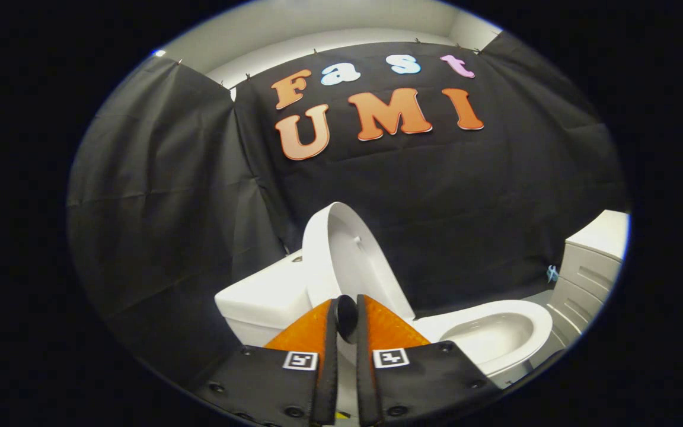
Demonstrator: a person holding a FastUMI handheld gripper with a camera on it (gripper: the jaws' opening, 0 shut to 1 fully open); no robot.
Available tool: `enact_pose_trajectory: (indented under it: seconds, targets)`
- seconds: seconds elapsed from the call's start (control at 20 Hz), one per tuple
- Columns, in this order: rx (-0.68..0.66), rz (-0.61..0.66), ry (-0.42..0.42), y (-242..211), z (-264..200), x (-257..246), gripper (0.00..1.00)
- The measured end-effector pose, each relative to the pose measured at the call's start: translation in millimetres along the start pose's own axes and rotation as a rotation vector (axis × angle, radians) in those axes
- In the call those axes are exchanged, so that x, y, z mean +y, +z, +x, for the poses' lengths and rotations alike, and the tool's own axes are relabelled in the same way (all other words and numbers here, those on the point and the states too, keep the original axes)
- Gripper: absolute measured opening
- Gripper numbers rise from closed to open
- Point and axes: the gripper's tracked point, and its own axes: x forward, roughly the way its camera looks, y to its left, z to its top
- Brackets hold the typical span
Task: Open the toilet lid.
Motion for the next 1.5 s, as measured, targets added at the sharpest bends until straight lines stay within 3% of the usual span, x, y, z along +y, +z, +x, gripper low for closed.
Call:
enact_pose_trajectory:
  seconds: [0.05, 0.25, 0.3, 0.7, 0.85, 1.1, 1.5]
  targets:
    - [0.002, 0.013, 0.009, 1, -1, -1, 0.30]
    - [0.035, -0.029, -0.008, 14, -13, -19, 0.91]
    - [0.027, -0.045, -0.002, 24, -20, -23, 0.98]
    - [-0.033, -0.208, -0.013, 117, -78, -65, 0.99]
    - [-0.032, -0.267, -0.075, 158, -97, -95, 0.98]
    - [-0.124, -0.176, -0.132, 235, -136, -117, 0.97]
    - [-0.158, -0.213, -0.178, 262, -165, -131, 0.98]
